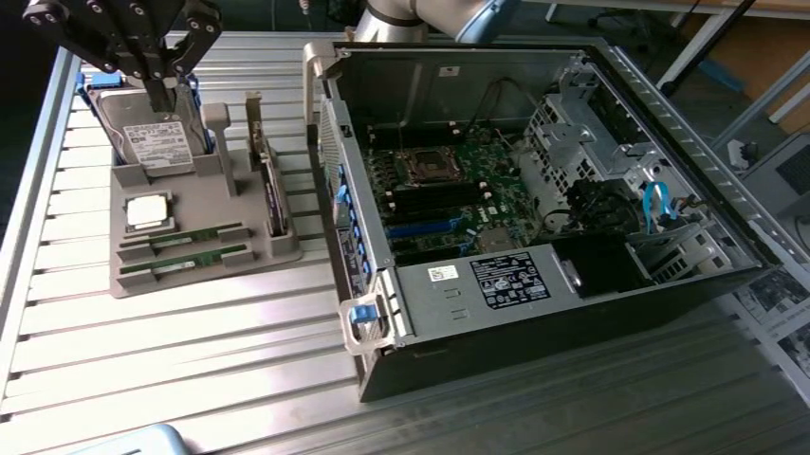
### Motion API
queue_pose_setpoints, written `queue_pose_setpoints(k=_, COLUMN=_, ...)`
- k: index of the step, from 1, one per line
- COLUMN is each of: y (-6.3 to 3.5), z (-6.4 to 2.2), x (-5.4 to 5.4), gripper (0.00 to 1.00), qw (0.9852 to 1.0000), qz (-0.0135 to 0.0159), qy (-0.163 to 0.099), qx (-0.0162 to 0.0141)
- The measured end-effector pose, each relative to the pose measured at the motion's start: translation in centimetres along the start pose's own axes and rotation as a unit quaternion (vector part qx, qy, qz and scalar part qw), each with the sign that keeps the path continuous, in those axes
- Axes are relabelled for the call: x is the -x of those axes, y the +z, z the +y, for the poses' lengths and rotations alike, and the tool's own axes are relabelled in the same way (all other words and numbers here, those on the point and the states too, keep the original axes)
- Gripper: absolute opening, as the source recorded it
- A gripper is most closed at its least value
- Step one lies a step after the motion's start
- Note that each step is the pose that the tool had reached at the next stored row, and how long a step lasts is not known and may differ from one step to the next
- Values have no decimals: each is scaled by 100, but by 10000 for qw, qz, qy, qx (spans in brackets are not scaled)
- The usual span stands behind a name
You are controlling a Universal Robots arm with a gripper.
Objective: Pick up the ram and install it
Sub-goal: 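Reach for the ram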
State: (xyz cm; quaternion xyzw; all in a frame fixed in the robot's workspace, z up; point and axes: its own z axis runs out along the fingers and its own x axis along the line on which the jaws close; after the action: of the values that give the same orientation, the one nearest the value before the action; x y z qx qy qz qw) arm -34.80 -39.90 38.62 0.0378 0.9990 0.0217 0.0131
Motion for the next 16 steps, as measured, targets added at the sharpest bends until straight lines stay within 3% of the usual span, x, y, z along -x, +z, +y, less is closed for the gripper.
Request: queue_pose_setpoints(k=16, y=-3, z=-68, x=4, gripper=11, qw=10000, qz=0, qy=1, qx=0)
